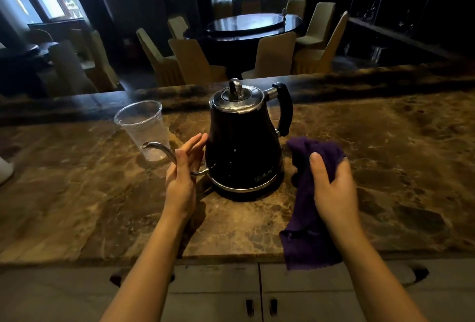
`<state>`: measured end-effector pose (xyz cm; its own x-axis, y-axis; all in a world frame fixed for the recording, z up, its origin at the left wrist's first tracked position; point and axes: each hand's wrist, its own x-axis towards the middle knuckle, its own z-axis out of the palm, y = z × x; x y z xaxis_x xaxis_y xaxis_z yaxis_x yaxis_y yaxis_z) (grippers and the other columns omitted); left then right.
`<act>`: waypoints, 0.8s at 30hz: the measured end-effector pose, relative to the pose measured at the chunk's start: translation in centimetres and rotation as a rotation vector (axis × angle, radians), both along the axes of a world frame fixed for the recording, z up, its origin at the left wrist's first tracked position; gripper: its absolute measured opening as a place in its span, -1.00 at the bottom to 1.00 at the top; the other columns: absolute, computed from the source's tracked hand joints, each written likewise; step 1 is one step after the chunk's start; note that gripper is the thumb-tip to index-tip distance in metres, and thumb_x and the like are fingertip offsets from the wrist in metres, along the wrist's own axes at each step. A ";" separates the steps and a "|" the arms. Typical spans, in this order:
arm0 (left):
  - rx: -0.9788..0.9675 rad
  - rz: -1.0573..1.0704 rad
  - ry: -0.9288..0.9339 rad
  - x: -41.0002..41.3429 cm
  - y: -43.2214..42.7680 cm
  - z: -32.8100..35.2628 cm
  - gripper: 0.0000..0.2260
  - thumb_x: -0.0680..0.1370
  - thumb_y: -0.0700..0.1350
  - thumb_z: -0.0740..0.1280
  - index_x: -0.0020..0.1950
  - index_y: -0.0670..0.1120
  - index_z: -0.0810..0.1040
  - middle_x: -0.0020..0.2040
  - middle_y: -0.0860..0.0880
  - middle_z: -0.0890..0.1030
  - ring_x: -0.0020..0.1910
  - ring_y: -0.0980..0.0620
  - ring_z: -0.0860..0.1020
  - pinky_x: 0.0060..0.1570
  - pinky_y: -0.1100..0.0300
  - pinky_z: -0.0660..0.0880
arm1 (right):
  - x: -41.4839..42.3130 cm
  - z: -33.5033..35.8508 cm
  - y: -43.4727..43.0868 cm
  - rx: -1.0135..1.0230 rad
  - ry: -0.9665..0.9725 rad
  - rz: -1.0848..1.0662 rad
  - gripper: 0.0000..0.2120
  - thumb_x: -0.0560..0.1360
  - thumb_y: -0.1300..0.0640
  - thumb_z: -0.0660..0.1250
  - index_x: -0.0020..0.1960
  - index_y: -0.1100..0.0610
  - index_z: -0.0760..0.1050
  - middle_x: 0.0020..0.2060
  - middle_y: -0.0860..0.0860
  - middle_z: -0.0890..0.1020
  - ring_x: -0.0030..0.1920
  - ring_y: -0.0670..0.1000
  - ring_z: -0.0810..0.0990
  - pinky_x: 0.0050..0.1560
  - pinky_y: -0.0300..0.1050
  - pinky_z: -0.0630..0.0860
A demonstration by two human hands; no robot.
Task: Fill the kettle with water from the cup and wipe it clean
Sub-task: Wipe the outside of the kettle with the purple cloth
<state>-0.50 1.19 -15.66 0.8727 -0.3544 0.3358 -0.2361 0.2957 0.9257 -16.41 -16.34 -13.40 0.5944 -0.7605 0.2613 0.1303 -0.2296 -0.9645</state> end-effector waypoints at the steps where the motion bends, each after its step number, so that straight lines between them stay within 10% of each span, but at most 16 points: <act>1: 0.012 0.040 0.010 0.0 -0.2 0.0 -0.49 0.41 0.36 0.16 0.13 0.04 0.58 0.17 0.03 0.63 0.28 0.01 0.50 0.33 0.09 0.36 | 0.5 0.5 0.6 -0.084 -0.046 0.013 -0.83 0.52 -0.09 0.19 0.10 -0.14 0.35 0.00 -0.26 0.46 0.02 -0.38 0.44 -0.04 -0.55 0.31; 6: 0.155 0.175 0.041 0.0 -0.6 0.7 -0.54 0.48 0.27 0.06 -0.12 0.05 0.66 -0.01 0.19 0.68 0.15 0.12 0.58 0.28 0.09 0.40 | 5.7 2.3 3.5 -0.821 -0.055 -0.054 -0.61 0.48 0.05 0.19 0.29 0.06 0.28 0.23 0.01 0.29 0.16 -0.02 0.31 0.19 -0.25 0.33; 10: 0.187 0.165 -0.022 0.3 -0.2 0.6 -0.54 0.52 0.23 0.07 -0.20 0.01 0.66 0.13 0.03 0.64 0.17 0.08 0.58 0.32 -0.05 0.38 | 7.3 1.1 3.6 -1.137 0.103 -0.117 -0.50 0.38 0.02 0.22 0.30 0.01 0.27 0.25 0.03 0.20 0.06 0.09 0.27 -0.01 0.01 0.49; 16: 0.224 0.159 -0.059 1.0 -0.2 0.6 -0.54 0.50 0.28 0.07 -0.28 0.06 0.64 0.08 0.14 0.65 0.19 0.10 0.56 0.33 -0.03 0.36 | 6.4 -3.4 4.2 -1.538 0.294 0.067 -0.61 0.39 0.06 0.24 0.22 0.04 0.48 0.26 0.03 0.41 -0.06 0.11 0.30 -0.31 -0.12 0.42; 24: 0.243 0.076 0.004 2.4 -0.3 1.8 -0.58 0.47 0.24 0.09 -0.34 0.07 0.61 0.14 0.03 0.63 0.15 0.19 0.56 0.28 0.20 0.36 | 3.4 -2.8 1.1 -1.060 0.549 0.256 -0.71 0.39 0.05 0.33 0.09 0.09 0.53 0.09 0.02 0.55 0.00 0.14 0.49 -0.19 0.02 0.52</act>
